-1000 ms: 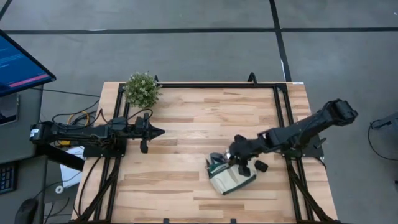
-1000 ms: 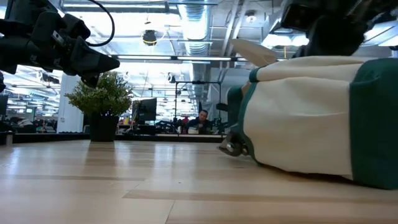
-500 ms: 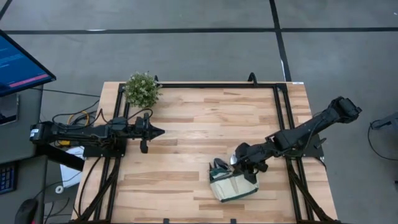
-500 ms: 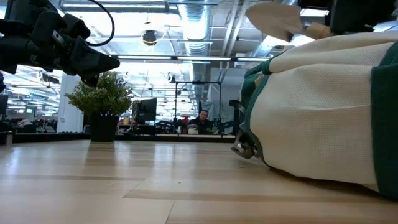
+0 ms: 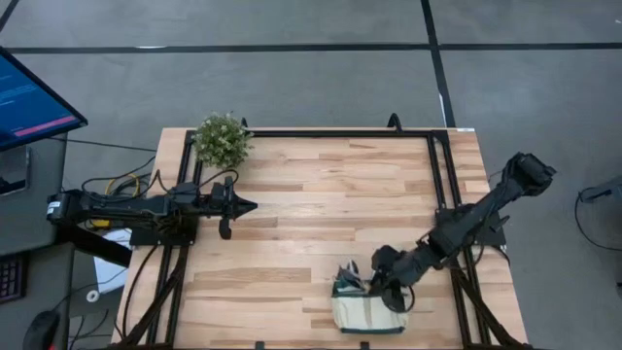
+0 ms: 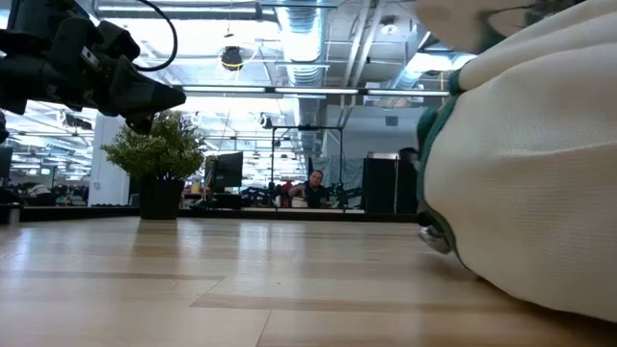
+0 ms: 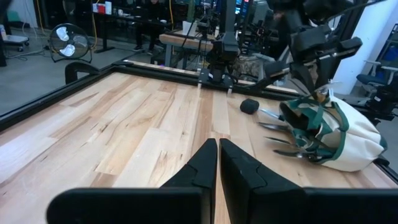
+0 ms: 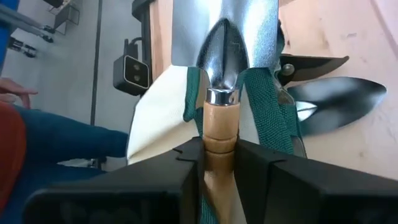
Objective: Pick & Place Garden tools in Gardening bag
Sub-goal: Put the brown trowel into the gardening bag
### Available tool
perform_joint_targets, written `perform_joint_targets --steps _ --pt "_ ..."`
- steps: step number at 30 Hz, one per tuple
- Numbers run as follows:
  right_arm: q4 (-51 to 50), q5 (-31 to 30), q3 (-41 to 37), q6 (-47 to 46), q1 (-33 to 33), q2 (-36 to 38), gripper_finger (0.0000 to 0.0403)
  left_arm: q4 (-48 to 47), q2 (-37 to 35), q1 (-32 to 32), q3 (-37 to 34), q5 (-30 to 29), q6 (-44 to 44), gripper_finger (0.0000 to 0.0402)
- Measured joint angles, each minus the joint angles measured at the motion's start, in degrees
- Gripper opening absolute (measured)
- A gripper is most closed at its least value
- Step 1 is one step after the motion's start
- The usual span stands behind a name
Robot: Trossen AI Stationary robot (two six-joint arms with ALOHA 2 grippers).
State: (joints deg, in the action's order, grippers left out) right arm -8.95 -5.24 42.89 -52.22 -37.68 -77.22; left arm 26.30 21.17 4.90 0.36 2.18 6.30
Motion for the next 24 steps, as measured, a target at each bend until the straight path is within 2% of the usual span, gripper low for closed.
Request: perform_joint_targets --steps 3,24 --pt "0.28 -2.43 0.0 -1.29 -1.93 -0.42 0.0052 0.25 -0.01 -0.01 0.0 0.01 -0.01 0.0017" --pt "1.9 -2.37 0.02 -1.13 -1.94 -0.82 0.0052 0.77 -0.01 -0.01 0.0 0.0 -0.01 0.0017"
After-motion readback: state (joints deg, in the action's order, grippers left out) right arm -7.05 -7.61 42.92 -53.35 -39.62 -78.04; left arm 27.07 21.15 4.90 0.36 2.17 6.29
